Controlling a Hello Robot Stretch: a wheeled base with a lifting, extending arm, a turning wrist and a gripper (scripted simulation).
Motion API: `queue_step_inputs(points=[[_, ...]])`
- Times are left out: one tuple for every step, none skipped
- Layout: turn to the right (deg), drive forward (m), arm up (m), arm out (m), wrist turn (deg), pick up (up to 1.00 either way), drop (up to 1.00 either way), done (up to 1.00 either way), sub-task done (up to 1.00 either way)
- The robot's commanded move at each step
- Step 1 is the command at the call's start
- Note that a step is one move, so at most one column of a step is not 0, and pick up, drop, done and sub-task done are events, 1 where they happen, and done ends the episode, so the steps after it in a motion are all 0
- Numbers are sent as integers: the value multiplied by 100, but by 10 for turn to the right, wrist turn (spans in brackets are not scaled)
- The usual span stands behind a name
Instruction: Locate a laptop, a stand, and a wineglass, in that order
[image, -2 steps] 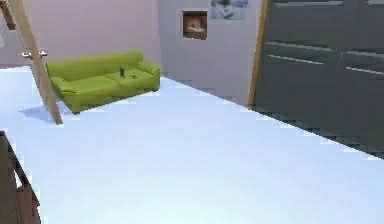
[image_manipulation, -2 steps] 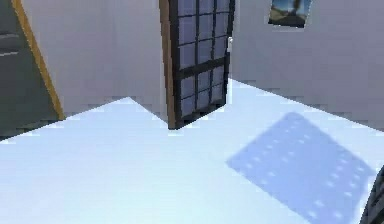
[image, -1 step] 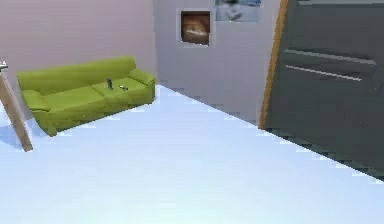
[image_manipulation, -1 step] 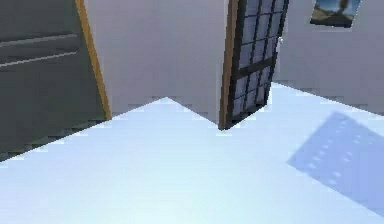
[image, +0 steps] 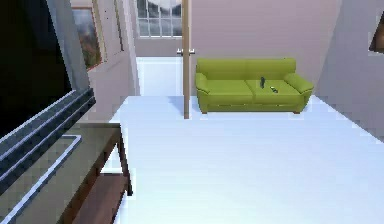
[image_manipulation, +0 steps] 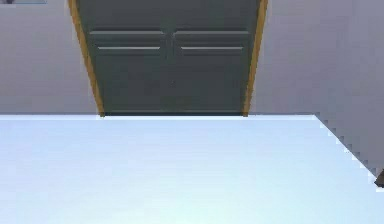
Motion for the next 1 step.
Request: queue_step_inputs(points=[[0, 100, 0, 0, 0, 0, 0, 0, 0]])
